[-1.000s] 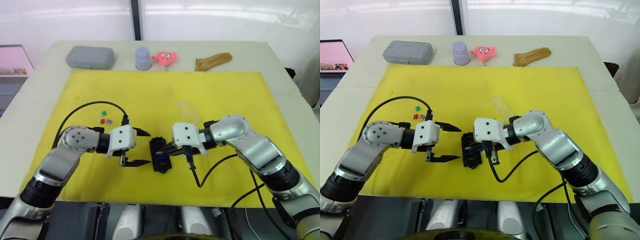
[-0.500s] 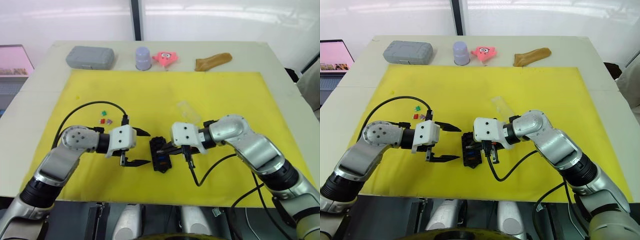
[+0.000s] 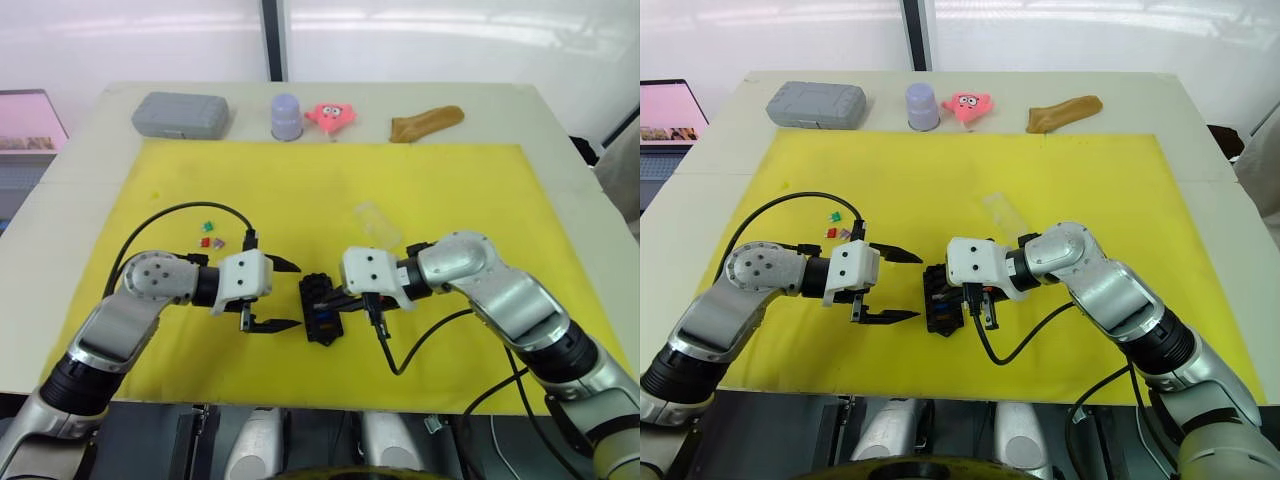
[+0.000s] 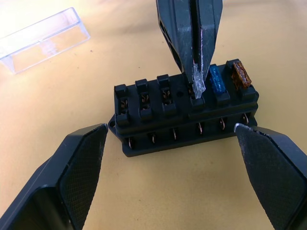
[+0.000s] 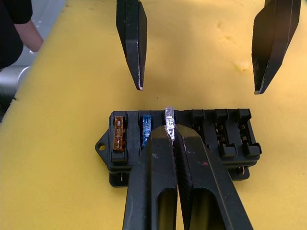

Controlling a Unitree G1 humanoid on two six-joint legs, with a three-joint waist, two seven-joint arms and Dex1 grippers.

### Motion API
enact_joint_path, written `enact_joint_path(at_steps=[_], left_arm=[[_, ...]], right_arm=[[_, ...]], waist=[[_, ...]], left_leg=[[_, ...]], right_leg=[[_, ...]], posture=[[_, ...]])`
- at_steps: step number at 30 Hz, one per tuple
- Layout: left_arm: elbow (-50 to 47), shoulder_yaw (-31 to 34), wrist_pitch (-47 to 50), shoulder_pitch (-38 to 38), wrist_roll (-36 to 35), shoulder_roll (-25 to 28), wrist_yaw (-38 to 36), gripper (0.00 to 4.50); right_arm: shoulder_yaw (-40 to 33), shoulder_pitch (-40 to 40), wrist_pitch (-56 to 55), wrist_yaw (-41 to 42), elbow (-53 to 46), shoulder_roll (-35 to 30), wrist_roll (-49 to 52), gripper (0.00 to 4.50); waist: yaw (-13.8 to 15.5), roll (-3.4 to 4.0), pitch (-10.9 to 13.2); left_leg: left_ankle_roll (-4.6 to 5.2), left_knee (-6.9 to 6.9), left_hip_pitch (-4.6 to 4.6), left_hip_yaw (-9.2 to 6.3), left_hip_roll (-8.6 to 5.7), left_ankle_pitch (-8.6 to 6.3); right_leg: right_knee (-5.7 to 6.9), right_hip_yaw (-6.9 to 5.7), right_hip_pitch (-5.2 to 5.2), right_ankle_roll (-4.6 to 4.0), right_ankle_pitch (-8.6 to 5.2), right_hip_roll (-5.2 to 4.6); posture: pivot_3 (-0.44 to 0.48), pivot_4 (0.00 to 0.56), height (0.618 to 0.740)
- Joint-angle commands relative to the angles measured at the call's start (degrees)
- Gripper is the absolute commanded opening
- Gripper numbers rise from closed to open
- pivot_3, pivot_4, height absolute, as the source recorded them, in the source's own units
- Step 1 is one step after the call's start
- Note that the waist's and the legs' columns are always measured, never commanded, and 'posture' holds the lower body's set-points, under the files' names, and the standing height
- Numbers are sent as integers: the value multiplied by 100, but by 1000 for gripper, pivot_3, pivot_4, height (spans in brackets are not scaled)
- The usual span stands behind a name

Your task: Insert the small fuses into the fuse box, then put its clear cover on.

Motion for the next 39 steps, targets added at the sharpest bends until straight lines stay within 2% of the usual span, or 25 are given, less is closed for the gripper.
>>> enact_joint_path(at_steps=[1,12,15,19,24,32,35,39], left_arm=[[-108,79,-101,-51,-14,7,15,4453],[-130,71,-76,-60,-27,1,19,4453],[-98,74,-85,-67,-23,-1,17,4500],[-52,70,-94,-104,-17,-13,13,4500],[85,72,-157,-201,-2,-20,-31,4500],[-105,128,-86,-111,-281,41,-218,4500],[-273,176,-47,41,-411,152,-341,4500],[-287,164,-173,129,-378,273,-448,4500]], right_arm=[[63,-14,-74,-23,-239,-47,-97,0],[204,-21,-17,1,-154,-81,-290,0],[57,-51,122,46,-263,-78,-104,964],[-124,-119,148,67,-320,-127,-5,2882],[-446,-121,30,189,-389,-208,270,2882],[-935,290,-99,-127,-383,141,780,2882],[-975,610,-211,-264,-513,232,863,1978],[-984,853,-255,-461,-531,381,938,53]], waist=[[0,0,0],[-1,0,0],[1,0,0],[3,0,0],[5,0,0],[5,0,0],[5,0,0],[2,0,0]], left_leg=[[0,0,0,0,0,0],[1,2,0,-1,0,0],[1,2,0,-1,0,0],[4,3,0,-1,0,-2],[4,4,0,-1,0,-2],[6,5,-1,-1,0,-3],[7,5,-1,-1,0,-4],[7,6,-1,-1,1,-4]], right_leg=[[0,0,0,0,0,0],[0,0,2,0,0,1],[0,0,3,0,0,1],[0,0,3,0,0,0],[0,-1,4,0,0,0],[0,-1,4,0,0,0],[0,-1,5,0,0,-2],[0,-1,5,0,0,1]], posture=[[0,150,740],[0,150,740],[0,150,740],[0,150,740],[0,150,740],[0,150,740],[0,150,740],[0,150,740]])
